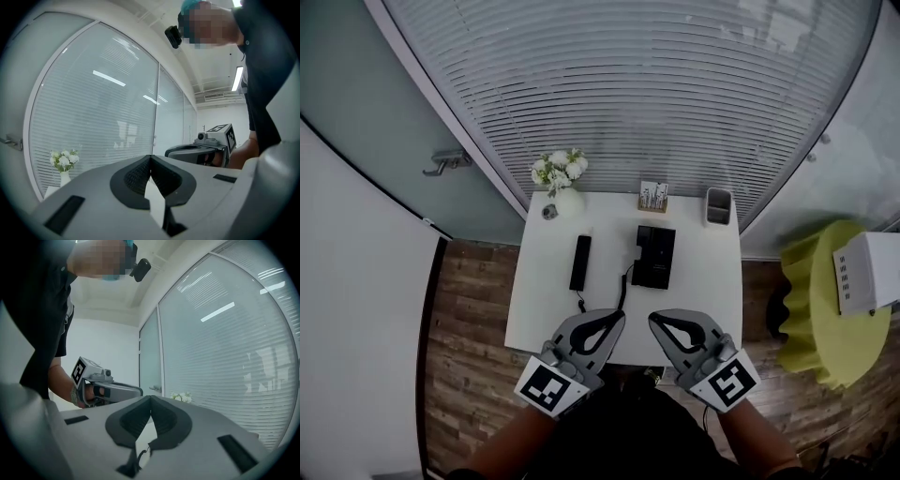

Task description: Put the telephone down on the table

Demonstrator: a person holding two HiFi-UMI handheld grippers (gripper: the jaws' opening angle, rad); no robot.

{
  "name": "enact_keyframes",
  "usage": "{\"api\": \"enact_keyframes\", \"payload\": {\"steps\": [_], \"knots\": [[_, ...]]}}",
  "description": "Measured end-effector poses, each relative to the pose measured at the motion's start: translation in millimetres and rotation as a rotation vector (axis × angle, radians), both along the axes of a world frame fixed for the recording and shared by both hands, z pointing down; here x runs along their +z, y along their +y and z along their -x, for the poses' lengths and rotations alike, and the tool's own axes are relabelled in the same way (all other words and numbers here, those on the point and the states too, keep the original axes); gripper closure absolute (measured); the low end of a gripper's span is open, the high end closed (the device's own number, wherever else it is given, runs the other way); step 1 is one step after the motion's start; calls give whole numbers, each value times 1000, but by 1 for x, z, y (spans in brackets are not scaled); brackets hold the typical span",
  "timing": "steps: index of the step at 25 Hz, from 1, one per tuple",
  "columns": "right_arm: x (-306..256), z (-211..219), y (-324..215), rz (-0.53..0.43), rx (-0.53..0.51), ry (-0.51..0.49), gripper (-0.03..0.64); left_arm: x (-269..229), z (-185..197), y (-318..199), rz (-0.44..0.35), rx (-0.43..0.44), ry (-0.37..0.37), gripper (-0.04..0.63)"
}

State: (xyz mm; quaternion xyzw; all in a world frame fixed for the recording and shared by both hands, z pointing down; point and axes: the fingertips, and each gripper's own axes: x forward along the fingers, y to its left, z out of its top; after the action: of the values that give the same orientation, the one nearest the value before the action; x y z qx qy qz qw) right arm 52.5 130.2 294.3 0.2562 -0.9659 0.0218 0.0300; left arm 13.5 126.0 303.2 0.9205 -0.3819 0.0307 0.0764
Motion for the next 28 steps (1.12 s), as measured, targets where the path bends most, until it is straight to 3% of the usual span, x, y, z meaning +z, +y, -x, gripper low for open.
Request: {"api": "enact_keyframes", "payload": {"steps": [15,28], "knots": [[-6,12,11,-11,96,-5,597,-7,16,8,-10,70,28,588],[-8,9,11,-1,138,-15,597,-8,16,10,-40,99,-7,588]]}}
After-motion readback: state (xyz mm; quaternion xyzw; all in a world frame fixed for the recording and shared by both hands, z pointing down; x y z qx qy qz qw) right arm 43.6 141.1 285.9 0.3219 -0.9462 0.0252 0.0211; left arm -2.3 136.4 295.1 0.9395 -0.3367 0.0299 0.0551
